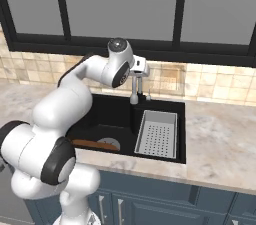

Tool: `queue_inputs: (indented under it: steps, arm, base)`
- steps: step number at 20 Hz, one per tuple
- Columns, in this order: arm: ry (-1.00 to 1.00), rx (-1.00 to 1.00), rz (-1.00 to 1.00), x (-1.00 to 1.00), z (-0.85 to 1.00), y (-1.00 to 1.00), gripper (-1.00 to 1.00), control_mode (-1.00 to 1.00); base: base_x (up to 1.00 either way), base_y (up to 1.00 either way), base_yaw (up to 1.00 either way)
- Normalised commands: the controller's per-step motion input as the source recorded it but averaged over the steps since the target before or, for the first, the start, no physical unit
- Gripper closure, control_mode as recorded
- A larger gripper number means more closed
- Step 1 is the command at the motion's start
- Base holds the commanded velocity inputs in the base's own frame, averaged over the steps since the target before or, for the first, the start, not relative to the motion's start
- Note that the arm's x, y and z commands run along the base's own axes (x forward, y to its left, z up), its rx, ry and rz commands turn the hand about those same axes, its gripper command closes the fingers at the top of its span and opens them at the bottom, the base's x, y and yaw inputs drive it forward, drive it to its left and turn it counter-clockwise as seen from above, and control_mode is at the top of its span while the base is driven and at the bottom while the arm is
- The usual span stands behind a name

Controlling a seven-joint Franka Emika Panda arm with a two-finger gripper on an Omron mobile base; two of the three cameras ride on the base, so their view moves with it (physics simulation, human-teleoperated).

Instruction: Turn on the sink faucet with hot water and rinse the cutting board for ten seconds, then turn off the faucet. Push the cutting board to reach the water if necessary.

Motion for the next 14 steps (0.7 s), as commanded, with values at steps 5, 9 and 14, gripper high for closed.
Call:
queue_inputs:
  steps: [5, 9, 14]
  arm:
    - [0.00, 0.00, 0.00, 0.19, -0.11, 0.00, -1.00, -1.00]
    - [0.00, 0.00, 0.00, 0.18, -0.21, 0.00, -1.00, -1.00]
    - [0.00, 0.00, 0.01, 0.12, -0.19, 0.00, -1.00, -1.00]
  base:
    - [0.00, 0.00, 0.00]
    - [0.00, 0.00, 0.00]
    - [0.00, 0.00, 0.00]
